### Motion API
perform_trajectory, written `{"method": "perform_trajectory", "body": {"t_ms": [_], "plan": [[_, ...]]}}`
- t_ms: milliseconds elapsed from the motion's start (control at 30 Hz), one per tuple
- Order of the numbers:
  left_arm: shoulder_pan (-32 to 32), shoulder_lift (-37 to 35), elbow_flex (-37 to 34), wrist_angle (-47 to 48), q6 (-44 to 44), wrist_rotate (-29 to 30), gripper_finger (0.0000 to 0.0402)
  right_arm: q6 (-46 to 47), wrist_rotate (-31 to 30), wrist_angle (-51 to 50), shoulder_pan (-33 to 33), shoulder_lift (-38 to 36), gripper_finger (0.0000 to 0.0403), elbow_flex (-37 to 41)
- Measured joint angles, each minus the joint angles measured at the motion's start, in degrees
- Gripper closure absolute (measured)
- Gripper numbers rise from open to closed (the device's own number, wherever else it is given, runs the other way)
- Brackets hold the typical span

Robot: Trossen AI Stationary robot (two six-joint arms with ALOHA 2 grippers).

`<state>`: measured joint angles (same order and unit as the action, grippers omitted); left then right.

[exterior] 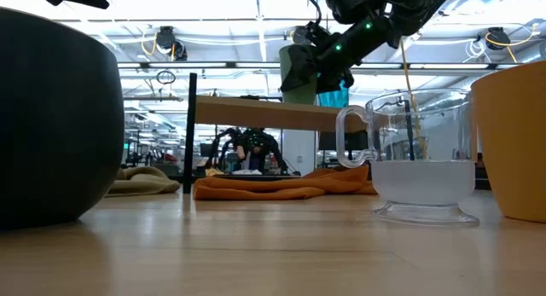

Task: Stack small to large cups/mugs on shelf
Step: Put the green cup on the shelf

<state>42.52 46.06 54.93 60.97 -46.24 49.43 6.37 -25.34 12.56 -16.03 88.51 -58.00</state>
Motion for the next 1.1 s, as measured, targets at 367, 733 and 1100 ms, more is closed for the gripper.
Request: {"method": "perform_trajectory", "body": {"t_ms": [367, 733, 1100], "plan": [[0.0, 0.0, 0.0, -0.3, 0.0, -0.6, 0.0163, 1.2, 0.0, 0.9, -0.1, 0.0, 0.0048, 0.0], [0.0, 0.0, 0.0, -0.8, 0.0, -1.2, 0.0163, 5.1, 0.1, -1.9, -0.1, 0.0, 0.0048, 0.0], [0.0, 0.0, 0.0, -0.8, 0.0, -1.2, 0.0163, 5.0, 0.2, -2.1, -0.1, 0.0, 0.0048, 0.0]]}}
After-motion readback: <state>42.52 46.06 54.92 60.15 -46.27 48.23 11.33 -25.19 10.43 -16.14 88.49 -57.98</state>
